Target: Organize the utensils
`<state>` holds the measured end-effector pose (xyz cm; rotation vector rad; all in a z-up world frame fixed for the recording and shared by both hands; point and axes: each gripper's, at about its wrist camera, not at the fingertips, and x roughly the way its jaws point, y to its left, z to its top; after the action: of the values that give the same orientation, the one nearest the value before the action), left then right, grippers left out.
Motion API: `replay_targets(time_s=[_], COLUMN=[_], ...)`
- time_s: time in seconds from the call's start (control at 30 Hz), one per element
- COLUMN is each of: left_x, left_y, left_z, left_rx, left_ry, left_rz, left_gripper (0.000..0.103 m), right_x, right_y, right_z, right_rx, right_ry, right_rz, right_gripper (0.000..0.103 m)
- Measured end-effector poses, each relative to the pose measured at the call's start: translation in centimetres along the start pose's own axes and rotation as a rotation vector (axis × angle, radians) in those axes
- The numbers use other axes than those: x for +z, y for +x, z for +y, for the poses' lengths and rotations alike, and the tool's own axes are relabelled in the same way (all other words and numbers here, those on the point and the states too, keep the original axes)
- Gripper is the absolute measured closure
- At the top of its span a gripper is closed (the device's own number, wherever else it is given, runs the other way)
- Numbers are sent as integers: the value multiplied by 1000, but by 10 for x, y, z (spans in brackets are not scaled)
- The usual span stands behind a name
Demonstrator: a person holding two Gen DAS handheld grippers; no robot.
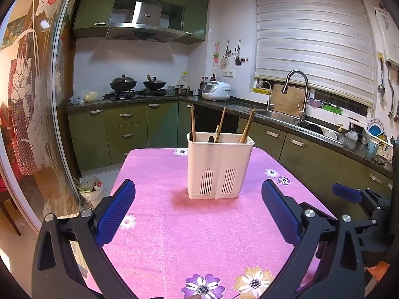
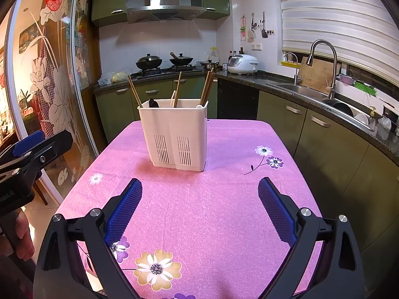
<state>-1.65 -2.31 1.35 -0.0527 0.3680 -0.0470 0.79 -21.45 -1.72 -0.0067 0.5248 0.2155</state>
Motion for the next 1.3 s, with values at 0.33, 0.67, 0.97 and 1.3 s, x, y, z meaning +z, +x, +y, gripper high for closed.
replay_targets(time_s=[0.33, 0.67, 0.97, 1.3], left_x=[0, 0, -3, -4], left_y=[0, 8, 14, 13], left_z=[-2, 3, 1, -1], left_rx=[-26, -78, -26, -14], left_ry=[-12, -58, -39, -13], left_rz=[5, 53, 77, 63], left_gripper=[7, 7, 7, 7], right_x=[-1, -1, -2, -1], right_y=[3, 4, 5, 5], right_z=[0, -1, -3, -4], right_rx=[2, 2, 3, 4], right_ry=[-2, -1, 0, 0], right_rz=[3, 4, 4, 5], right_gripper=[10, 10, 10, 10])
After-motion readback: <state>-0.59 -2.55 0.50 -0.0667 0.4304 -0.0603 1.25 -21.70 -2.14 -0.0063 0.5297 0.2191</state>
